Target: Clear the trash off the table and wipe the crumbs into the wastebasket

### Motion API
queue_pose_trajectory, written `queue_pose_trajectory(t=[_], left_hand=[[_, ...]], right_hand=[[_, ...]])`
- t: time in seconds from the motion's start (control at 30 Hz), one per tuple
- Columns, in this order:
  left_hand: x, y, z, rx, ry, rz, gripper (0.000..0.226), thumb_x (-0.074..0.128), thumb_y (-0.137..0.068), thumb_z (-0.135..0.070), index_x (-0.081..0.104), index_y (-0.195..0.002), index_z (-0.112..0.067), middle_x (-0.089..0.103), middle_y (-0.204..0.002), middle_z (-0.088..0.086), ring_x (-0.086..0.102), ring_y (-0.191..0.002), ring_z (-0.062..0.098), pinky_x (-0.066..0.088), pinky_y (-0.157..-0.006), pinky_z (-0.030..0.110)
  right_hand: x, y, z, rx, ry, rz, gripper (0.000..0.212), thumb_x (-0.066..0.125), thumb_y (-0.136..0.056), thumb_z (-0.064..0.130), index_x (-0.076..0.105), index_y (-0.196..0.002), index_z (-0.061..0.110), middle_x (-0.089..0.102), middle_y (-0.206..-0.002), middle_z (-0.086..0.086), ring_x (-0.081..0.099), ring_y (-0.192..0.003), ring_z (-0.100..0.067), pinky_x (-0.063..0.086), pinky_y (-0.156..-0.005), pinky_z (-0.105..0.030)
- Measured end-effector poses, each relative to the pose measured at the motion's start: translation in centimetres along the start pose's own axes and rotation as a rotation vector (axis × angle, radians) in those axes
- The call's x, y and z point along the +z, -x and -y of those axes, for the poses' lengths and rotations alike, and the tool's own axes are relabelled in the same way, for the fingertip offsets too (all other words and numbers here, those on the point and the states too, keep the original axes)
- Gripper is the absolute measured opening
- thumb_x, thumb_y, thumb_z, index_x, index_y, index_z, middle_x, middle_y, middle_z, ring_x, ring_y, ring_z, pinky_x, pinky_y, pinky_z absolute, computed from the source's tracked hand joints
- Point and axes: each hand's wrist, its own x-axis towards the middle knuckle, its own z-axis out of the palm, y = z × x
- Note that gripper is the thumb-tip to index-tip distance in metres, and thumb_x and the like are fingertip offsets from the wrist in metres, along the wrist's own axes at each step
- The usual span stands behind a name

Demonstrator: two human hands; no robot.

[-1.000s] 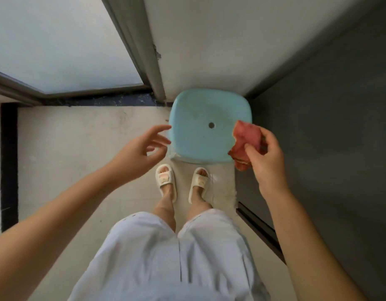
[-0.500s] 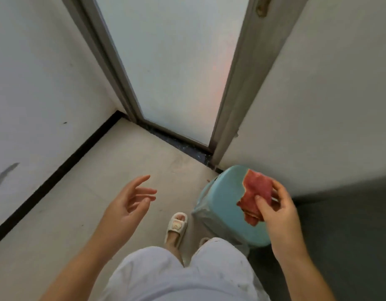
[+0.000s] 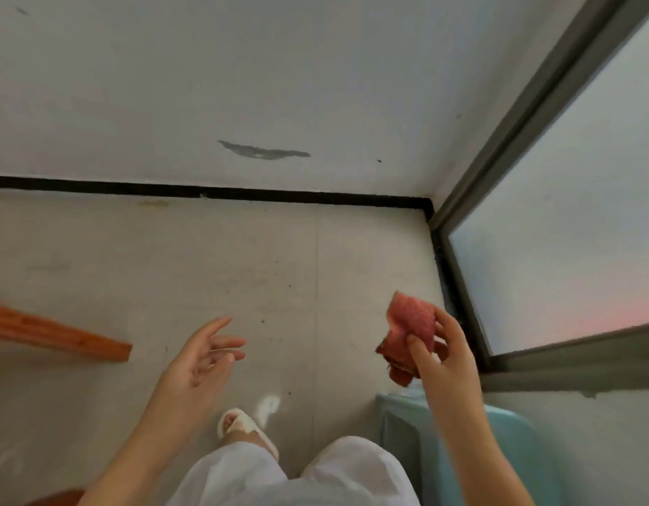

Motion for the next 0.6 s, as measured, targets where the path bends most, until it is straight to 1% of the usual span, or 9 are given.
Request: queue_pose_trajectory(t=[0.07,0.17,0.2,0.27,0.33,0.4,0.5,0.57,0.6], left_hand=[[-4.0,1.2,1.0,-0.007,0.056,-0.131,0.039,0.058,-0.072,-0.03,0.054,-0.107,-0.048,0.071,-0.095,-0.019,0.069,-0.086,0.0,0.051,-0.074,0.008],[-10.8,3.6,2.5,0.0,0.123,-0.332,0.045,0.057,-0.062,-0.045,0.056,-0.106,-0.049,0.071,-0.091,-0.022,0.068,-0.083,-0.003,0.049,-0.076,0.005],[-13.2,4.2,3.1,0.003,0.129,-0.401,0.044,0.059,-0.064,-0.042,0.055,-0.107,-0.046,0.072,-0.09,-0.022,0.068,-0.083,-0.004,0.048,-0.076,0.004],[-17.8,5.9,4.9,-0.002,0.148,-0.529,0.037,0.065,-0.079,-0.021,0.052,-0.109,-0.039,0.073,-0.088,-0.014,0.067,-0.084,-0.005,0.048,-0.077,0.002],[-21.8,8.1,6.6,-0.03,0.165,-0.651,0.041,0.058,-0.088,-0.006,0.051,-0.11,-0.04,0.071,-0.093,-0.008,0.067,-0.089,-0.001,0.048,-0.079,0.002],[-24.5,10.4,8.0,-0.053,0.21,-0.797,0.039,0.06,-0.086,-0.012,0.052,-0.111,-0.041,0.07,-0.097,-0.012,0.067,-0.089,0.001,0.047,-0.078,0.003],[-26.3,13.9,9.9,-0.105,0.333,-1.019,0.035,0.063,-0.084,-0.014,0.054,-0.111,-0.035,0.073,-0.09,-0.003,0.067,-0.081,0.001,0.048,-0.071,0.003],[-26.7,16.1,11.4,-0.14,0.402,-1.156,0.037,0.062,-0.076,-0.018,0.054,-0.109,-0.032,0.074,-0.086,-0.01,0.068,-0.074,-0.002,0.049,-0.069,0.003],[-26.8,17.2,12.1,-0.155,0.437,-1.224,0.036,0.059,-0.076,-0.013,0.053,-0.107,-0.031,0.074,-0.085,-0.014,0.068,-0.071,-0.005,0.049,-0.069,0.003]], right_hand=[[4.9,-0.5,1.8,-0.057,0.055,0.118,0.05,0.055,-0.085,-0.002,0.05,-0.096,0.047,0.061,-0.101,0.005,0.062,-0.093,-0.024,0.055,-0.078,-0.042],[13.4,0.1,4.5,-0.128,0.083,0.283,0.049,0.054,-0.086,0.001,0.048,-0.095,0.049,0.061,-0.104,0.002,0.061,-0.087,-0.016,0.055,-0.074,-0.036],[16.4,0.5,5.3,-0.153,0.086,0.332,0.048,0.054,-0.087,0.002,0.049,-0.096,0.048,0.061,-0.105,0.002,0.061,-0.087,-0.014,0.054,-0.072,-0.034],[22.2,1.8,6.7,-0.212,0.102,0.437,0.042,0.055,-0.087,0.005,0.052,-0.103,0.044,0.061,-0.107,0.003,0.061,-0.089,-0.013,0.053,-0.07,-0.029],[27.7,3.6,8.0,-0.234,0.13,0.556,0.038,0.056,-0.088,0.01,0.053,-0.111,0.04,0.059,-0.113,0.004,0.062,-0.095,-0.015,0.055,-0.074,-0.034],[32.7,5.7,9.3,-0.266,0.156,0.682,0.038,0.056,-0.088,0.011,0.053,-0.111,0.041,0.059,-0.113,0.007,0.063,-0.097,-0.015,0.056,-0.073,-0.035],[39.1,9.1,10.7,-0.35,0.193,0.888,0.037,0.055,-0.087,0.009,0.056,-0.105,0.042,0.062,-0.108,0.008,0.064,-0.092,-0.013,0.057,-0.067,-0.035],[42.9,11.3,10.9,-0.364,0.21,1.027,0.036,0.054,-0.088,0.006,0.057,-0.104,0.038,0.064,-0.102,0.008,0.065,-0.087,-0.016,0.056,-0.058,-0.028],[44.7,12.4,10.8,-0.373,0.225,1.096,0.036,0.054,-0.088,0.006,0.057,-0.103,0.038,0.065,-0.1,0.008,0.065,-0.086,-0.017,0.055,-0.056,-0.025]])
